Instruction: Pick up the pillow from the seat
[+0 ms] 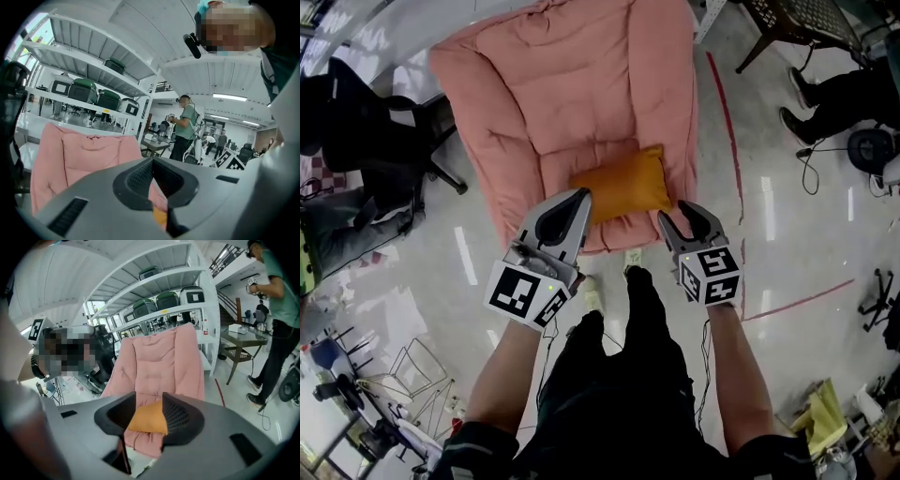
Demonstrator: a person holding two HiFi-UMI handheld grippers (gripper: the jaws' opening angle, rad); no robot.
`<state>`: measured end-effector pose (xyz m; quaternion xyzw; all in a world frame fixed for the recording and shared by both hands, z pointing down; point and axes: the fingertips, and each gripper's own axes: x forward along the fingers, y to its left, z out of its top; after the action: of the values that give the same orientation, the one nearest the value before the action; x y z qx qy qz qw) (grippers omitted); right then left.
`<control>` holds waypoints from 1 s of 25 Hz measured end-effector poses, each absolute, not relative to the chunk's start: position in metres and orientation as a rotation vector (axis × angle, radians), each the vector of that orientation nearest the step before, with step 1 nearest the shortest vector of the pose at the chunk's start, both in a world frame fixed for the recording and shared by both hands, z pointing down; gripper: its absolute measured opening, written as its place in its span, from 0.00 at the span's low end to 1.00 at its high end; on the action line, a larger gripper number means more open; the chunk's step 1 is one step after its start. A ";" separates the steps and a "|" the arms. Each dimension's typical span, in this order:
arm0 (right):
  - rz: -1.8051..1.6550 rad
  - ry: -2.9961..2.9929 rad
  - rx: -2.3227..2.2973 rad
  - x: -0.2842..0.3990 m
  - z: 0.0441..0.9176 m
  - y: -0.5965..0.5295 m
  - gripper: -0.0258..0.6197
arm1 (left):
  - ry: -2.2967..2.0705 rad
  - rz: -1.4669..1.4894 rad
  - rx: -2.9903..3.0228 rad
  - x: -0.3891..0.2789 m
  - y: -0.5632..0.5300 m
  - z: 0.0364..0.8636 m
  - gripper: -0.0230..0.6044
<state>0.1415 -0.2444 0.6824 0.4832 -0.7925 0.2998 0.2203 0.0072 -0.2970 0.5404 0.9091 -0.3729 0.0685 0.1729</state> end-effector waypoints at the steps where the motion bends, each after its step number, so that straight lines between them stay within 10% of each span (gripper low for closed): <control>1: 0.842 -2.184 1.321 0.141 0.694 -0.245 0.31 | -1.057 0.203 2.572 0.008 -0.300 0.549 0.04; 25: 1.084 -1.988 1.126 0.149 0.889 -0.252 0.39 | -1.037 0.308 2.480 0.034 -0.328 0.676 0.04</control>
<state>0.1485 -0.2518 0.8889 0.4244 -0.7496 0.4088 0.3015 0.0341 -0.3275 0.6761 0.8950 -0.3742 0.1110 0.2161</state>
